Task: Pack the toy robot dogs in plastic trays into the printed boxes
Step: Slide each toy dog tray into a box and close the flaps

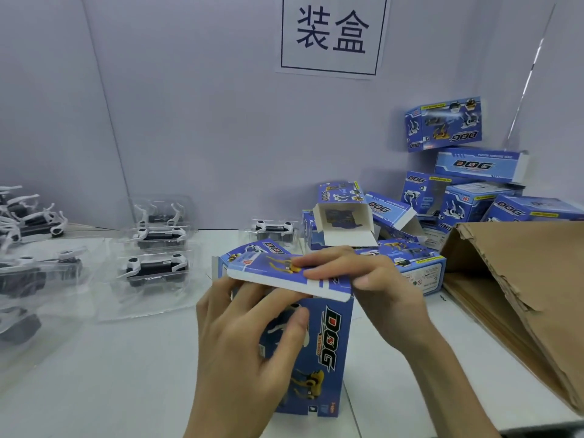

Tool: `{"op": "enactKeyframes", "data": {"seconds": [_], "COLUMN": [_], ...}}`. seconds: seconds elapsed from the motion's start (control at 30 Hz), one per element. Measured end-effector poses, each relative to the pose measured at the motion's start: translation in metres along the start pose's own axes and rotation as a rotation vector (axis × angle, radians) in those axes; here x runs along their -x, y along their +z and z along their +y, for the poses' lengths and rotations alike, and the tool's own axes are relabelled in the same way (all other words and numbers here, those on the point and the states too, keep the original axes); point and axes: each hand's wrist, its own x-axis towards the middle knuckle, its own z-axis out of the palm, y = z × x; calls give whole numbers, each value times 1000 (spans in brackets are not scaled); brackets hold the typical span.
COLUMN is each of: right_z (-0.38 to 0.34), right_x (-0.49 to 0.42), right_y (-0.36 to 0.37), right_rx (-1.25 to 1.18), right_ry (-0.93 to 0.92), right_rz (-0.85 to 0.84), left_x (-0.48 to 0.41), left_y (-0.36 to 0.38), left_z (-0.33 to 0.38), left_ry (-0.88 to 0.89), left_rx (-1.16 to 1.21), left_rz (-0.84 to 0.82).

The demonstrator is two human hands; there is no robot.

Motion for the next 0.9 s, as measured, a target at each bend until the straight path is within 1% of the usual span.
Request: {"op": "enactKeyframes", "data": {"seconds": [0.07,0.13,0.2,0.23,0.3,0.37,0.43,0.5,0.57,0.63,0.73,0.9], "right_z": [-7,-16,-25,-28,-30,-28,-26,-26,-26,-25,-24,-24], "right_x": [-1,-4,-11,-15,-19,-21,-23,-25,-27,-30,-33,-33], "right_y": [-6,-2,10,16,23,21,14,9,5,2,0,7], "right_rx": [74,164,379,476,554,555,535,480,432,438,442,516], "right_ry": [22,58,2,-35,-68,-8,45,81,100,93,118,70], "right_rz": [-37,-17,9,-11,-121,-232,-285,-277,-271,-286,-312,-264], "left_x": [0,1,2,3,5,7,10,14,18,18,17,16], "left_y": [1,3,2,1,-2,-3,0,2,2,0,-1,-2], "left_z": [0,0,0,-1,-7,-12,-17,-20,-22,-22,-20,-18], "left_ry": [15,47,35,16,8,35,42,11,1,16,18,25], "left_rx": [21,33,97,143,196,188,172,158,84,18,1,-14], "left_rz": [11,32,88,123,163,161,167,174,191,209,207,200]}}
